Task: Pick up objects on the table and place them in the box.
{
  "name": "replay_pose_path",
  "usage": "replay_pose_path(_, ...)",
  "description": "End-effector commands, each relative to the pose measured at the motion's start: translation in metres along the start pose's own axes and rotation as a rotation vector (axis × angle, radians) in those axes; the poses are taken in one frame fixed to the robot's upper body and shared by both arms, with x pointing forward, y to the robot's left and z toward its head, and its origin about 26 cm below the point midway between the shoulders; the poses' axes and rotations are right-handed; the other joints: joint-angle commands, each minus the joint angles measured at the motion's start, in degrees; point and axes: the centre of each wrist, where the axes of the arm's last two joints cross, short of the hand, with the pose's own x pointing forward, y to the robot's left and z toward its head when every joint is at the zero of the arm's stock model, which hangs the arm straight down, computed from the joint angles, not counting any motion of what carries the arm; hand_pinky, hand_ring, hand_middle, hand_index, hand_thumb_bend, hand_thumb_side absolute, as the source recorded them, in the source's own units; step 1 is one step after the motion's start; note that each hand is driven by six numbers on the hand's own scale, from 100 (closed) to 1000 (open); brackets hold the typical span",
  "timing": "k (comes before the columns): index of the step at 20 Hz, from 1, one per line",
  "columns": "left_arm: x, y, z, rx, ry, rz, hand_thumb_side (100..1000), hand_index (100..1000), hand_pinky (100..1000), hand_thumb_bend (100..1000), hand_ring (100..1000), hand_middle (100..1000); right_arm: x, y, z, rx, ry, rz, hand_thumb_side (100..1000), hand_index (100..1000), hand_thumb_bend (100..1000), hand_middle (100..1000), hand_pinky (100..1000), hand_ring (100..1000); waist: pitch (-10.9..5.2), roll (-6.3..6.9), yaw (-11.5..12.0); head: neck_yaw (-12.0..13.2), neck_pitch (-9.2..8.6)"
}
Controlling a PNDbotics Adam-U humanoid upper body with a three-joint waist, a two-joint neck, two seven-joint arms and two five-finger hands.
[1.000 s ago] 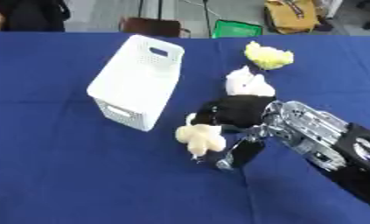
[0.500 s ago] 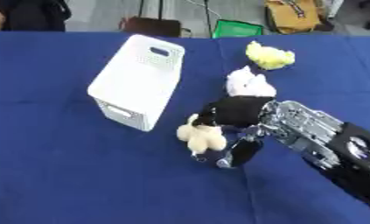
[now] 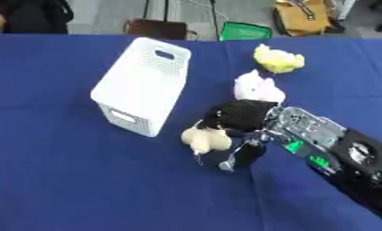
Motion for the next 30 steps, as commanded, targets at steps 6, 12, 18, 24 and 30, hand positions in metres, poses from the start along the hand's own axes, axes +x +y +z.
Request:
replay_pose_path(6, 0.003, -0.002, -0.008, 0.015, -0.040, 0.027, 687, 755, 754, 100, 801, 773, -0.007, -0.007, 0.001, -0.069, 0.038, 0.015, 691, 940, 342, 849, 932, 972, -0.87, 0.13, 0.12, -0.03, -0.95)
replay_pose_path(12, 0.003, -0.002, -0.008, 0.015, -0.042, 0.027, 688, 754, 754, 100, 801, 773, -0.009, -0.005, -0.001, -0.115, 0.054, 0.013, 681, 862, 187, 776, 924, 950, -0.85, 0.09, 0.13, -0.04, -1.06)
replay_pose_path(18, 0.003, -0.002, -0.008, 0.013, -0.042, 0.028, 688, 755, 754, 100, 801, 774, -0.010, -0.003, -0.002, -0.142, 0.059, 0.013, 681, 815, 100, 727, 921, 936, -0.85, 0.01, 0.07, 0.02, -1.14)
replay_pose_path(24, 0.003, -0.002, -0.009, 0.016, -0.042, 0.026, 687, 755, 754, 100, 801, 774, -0.009, 0.001, 0.005, -0.167, 0.054, 0.010, 670, 768, 100, 663, 915, 919, -0.79, -0.09, 0.14, 0.06, -1.14)
replay_pose_path(30, 0.003, -0.002, -0.009, 0.015, -0.041, 0.025, 686, 755, 754, 100, 801, 774, -0.007, -0.002, 0.008, -0.232, 0.053, 0.005, 615, 637, 100, 535, 883, 855, -0.73, -0.08, 0.09, 0.10, -0.98)
